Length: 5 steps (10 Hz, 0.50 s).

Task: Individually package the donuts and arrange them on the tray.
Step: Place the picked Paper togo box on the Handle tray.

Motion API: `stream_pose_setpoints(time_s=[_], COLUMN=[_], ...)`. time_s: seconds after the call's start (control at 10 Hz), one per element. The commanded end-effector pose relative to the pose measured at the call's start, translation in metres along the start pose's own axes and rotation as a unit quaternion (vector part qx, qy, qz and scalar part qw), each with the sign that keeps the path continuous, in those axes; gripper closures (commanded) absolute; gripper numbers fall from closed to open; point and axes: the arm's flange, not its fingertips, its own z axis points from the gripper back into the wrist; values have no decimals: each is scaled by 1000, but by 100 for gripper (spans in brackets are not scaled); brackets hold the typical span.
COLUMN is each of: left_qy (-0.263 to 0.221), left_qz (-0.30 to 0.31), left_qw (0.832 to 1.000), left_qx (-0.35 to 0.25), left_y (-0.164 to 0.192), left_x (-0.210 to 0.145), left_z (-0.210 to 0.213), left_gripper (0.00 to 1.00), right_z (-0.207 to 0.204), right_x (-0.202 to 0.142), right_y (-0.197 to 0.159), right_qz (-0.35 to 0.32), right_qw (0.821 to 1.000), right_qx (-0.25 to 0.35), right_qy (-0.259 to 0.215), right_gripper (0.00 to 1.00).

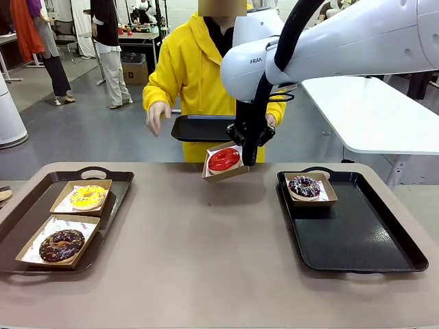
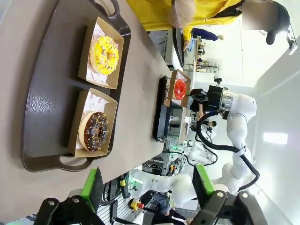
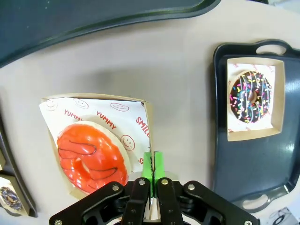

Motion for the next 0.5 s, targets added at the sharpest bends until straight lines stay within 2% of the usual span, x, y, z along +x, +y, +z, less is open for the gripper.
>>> stream_pose_setpoints(time_s=[0.0, 0.2, 0.3, 0.4], left_qy=[-3, -3, -3, -3], left_qz=[-2, -2, -2, -2], left_qw=[1000, 1000, 1000, 1000], left_qx=[-8, -8, -8, -8], left_y=[0, 0, 0, 0], left_x=[-1, -1, -1, -1], left_z=[2, 2, 2, 2], left_gripper=[0, 0, 0, 0], right_z=[2, 0, 23, 42], right_x=[0, 0, -16, -35], right_y=[-1, 0, -16, -37], right_qz=[-3, 0, 0, 7], right_qw=[1000, 1000, 1000, 1000], right_qx=[2, 0, 3, 0], right_qy=[-1, 0, -7, 5], right_gripper=[100, 98, 98, 98])
